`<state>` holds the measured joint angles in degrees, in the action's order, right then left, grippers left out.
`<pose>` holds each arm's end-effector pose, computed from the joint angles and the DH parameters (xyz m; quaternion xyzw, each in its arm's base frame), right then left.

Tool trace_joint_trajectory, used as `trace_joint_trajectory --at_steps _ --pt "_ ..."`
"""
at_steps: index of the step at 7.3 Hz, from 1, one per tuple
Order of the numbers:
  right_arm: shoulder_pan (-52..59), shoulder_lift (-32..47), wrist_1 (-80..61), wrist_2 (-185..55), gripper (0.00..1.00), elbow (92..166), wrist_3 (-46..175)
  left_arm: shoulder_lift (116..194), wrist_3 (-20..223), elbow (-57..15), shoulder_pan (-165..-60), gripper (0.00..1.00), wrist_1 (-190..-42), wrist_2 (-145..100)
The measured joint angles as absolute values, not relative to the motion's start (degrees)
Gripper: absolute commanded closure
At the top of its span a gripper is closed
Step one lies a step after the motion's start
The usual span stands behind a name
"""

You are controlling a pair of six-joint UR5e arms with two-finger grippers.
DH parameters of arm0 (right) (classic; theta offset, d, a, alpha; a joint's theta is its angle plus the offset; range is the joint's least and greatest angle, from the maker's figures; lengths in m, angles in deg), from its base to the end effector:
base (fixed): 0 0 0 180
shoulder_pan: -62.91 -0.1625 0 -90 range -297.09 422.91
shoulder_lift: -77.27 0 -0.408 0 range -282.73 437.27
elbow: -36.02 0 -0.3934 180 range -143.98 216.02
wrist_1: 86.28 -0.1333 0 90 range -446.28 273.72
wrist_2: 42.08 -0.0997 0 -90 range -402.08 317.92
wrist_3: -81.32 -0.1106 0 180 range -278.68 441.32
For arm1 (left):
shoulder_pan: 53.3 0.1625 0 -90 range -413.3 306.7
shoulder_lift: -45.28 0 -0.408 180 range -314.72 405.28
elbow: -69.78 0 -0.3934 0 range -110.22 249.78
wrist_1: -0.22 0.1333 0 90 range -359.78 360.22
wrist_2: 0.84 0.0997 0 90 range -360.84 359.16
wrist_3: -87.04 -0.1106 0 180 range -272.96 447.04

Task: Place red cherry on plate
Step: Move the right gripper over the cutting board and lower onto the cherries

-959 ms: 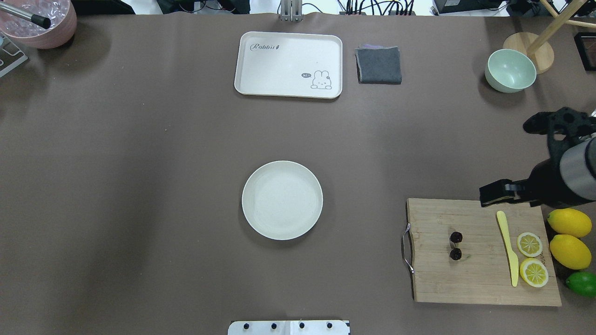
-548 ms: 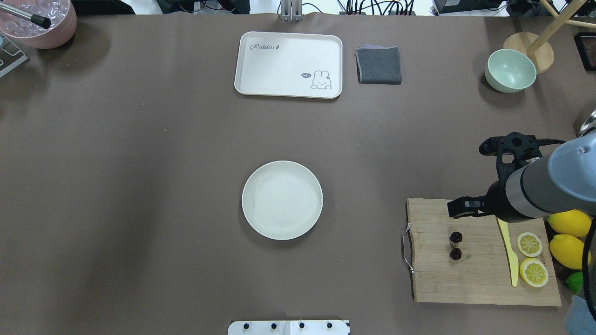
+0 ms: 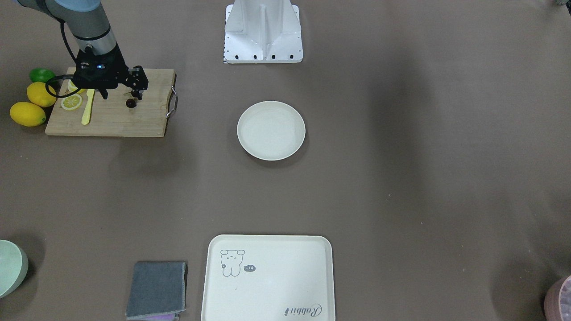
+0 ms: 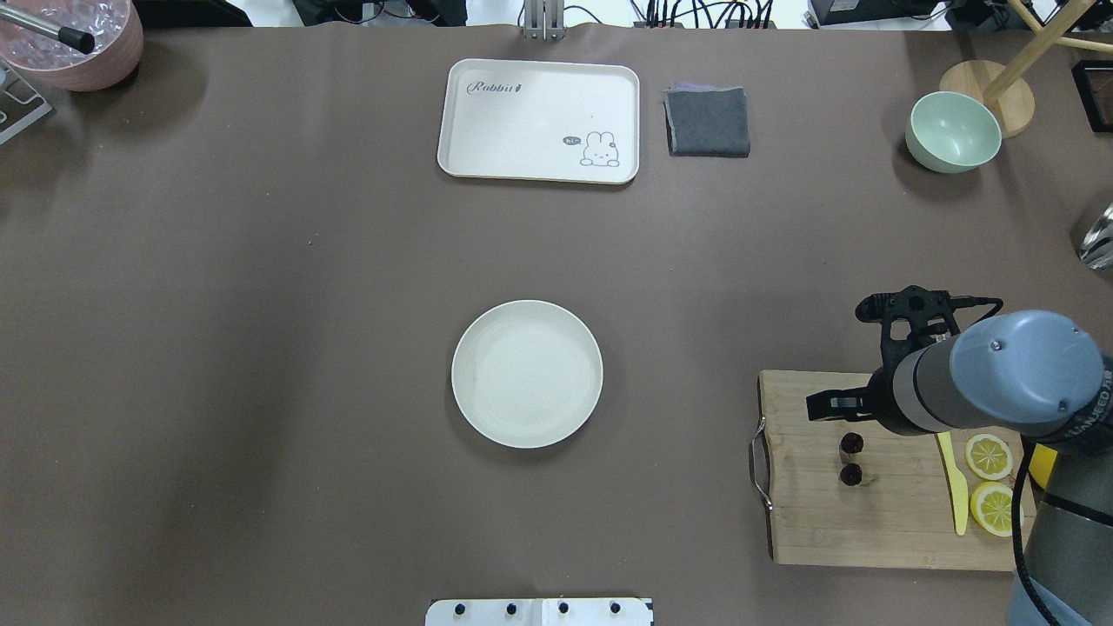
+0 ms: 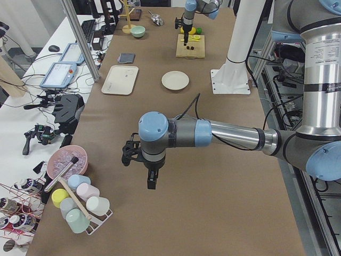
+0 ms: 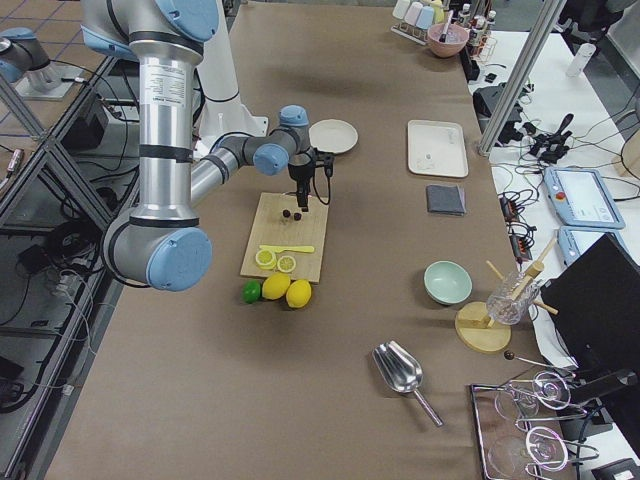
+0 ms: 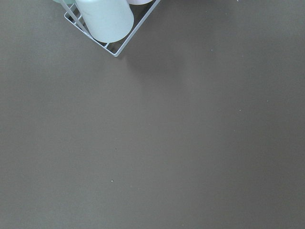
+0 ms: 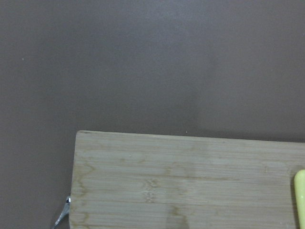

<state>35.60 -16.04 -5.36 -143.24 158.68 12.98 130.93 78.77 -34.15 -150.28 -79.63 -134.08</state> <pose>-0.3617 -0.3127 0.4000 0.0522 -0.3362 0.0144 0.9403 -0.1125 -0.4455 0.5854 0.0443 0.3658 0.0086 0.9296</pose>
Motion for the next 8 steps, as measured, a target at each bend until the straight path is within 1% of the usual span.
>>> trace_joint_trajectory --at_steps 2,3,4,5,7,8 --pt "38.37 -19.17 -10.88 -141.27 0.11 157.41 11.12 131.02 78.83 -34.08 -150.28 0.02 -79.69 -134.08" --pt "39.67 -22.01 -14.75 -140.33 0.16 157.3 10.13 131.05 78.85 -34.11 -150.29 0.02 -79.73 -134.09" --pt "41.16 -24.24 -17.84 -139.17 0.17 157.34 8.72 131.06 78.86 -34.13 -150.32 0.02 -79.75 -134.09" --pt "42.89 -25.19 -19.19 -137.71 0.23 157.43 6.95 131.09 78.87 -34.13 -150.33 0.02 -79.76 -134.09" --pt "45.7 -25.6 -19.84 -135.26 0.39 157.66 4.28 131.14 78.87 -34.11 -150.33 0.02 -79.76 -134.09" --pt "46.71 -25.63 -19.89 -134.28 0.55 157.7 3.53 131.17 78.87 -34.11 -150.34 0.02 -79.76 -134.09"
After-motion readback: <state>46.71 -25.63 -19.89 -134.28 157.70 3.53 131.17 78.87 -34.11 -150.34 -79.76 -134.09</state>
